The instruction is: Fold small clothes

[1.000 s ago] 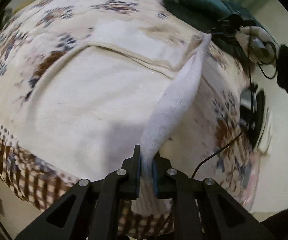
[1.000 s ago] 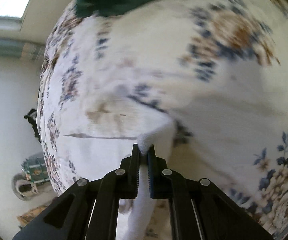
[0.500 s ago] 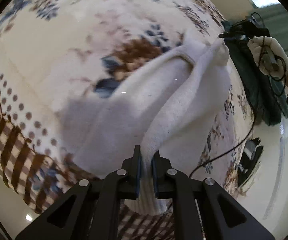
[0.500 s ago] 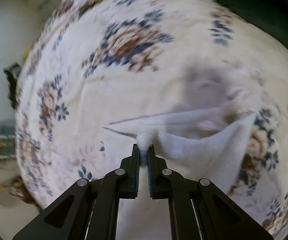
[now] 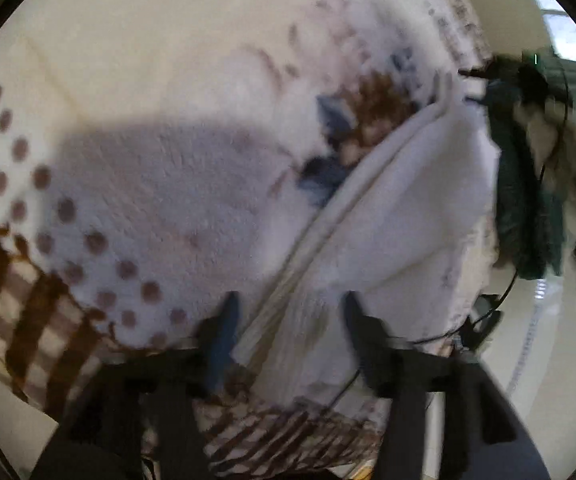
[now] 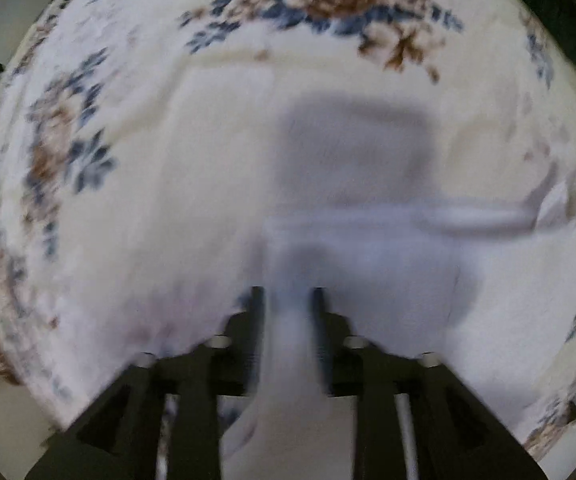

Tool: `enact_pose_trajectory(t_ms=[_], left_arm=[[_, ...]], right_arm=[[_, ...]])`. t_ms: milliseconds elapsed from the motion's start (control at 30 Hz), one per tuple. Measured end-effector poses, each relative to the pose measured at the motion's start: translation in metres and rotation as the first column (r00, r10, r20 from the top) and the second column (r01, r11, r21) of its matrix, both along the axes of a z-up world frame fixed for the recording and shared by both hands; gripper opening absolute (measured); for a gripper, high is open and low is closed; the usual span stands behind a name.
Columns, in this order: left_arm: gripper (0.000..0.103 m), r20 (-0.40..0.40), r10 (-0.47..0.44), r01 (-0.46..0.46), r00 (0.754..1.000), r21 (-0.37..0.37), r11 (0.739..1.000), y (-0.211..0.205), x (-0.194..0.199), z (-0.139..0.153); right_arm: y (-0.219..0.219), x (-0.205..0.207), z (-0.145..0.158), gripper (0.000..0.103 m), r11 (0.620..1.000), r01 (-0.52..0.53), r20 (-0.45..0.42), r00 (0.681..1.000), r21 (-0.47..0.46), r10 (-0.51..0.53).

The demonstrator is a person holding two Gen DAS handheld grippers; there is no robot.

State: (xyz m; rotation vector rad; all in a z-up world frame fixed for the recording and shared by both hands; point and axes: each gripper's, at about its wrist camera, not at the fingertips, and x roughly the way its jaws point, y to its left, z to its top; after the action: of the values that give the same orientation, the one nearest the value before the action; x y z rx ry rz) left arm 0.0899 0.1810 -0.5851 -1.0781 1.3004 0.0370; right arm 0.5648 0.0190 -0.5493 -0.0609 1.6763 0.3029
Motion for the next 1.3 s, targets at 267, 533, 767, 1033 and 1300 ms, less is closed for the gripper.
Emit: enact_pose_trajectory(t_ms=[267, 533, 767, 1033, 1300], left_arm=[[0.067, -0.026, -0.097, 0.099, 0.995, 0.086, 0.991, -0.012, -0.004, 0.013], [0.067, -0.110, -0.209, 0.228, 0.972, 0.218, 0.949, -0.041, 0.008, -0.001], [0.067, -0.132, -0.243, 0.271, 0.961, 0.280, 0.921, -0.046, 0.012, 0.013], [0.067, -0.147, -0.337, 0.366, 0.930, 0.303, 0.880, -0.073, 0.031, 0.003], [0.008, -0.143, -0.418, 0.438, 0.897, 0.417, 0.796, -0.085, 0.034, 0.007]], right_arm=[[-0.127, -0.170, 0.038, 0.048, 0.989, 0.052, -0.098, 0.994, 0.135, -0.039], [-0.261, -0.364, -0.059, 0.048, 0.851, 0.506, -0.448, 0.799, 0.142, -0.400], [-0.302, -0.442, -0.094, 0.008, 0.468, 0.850, -0.580, 0.512, 0.241, -0.633], [-0.317, -0.489, -0.062, 0.003, 0.604, 0.777, -0.399, 0.617, 0.176, -0.678], [-0.296, -0.512, -0.031, 0.002, 0.706, 0.696, -0.331, 0.702, 0.131, -0.631]])
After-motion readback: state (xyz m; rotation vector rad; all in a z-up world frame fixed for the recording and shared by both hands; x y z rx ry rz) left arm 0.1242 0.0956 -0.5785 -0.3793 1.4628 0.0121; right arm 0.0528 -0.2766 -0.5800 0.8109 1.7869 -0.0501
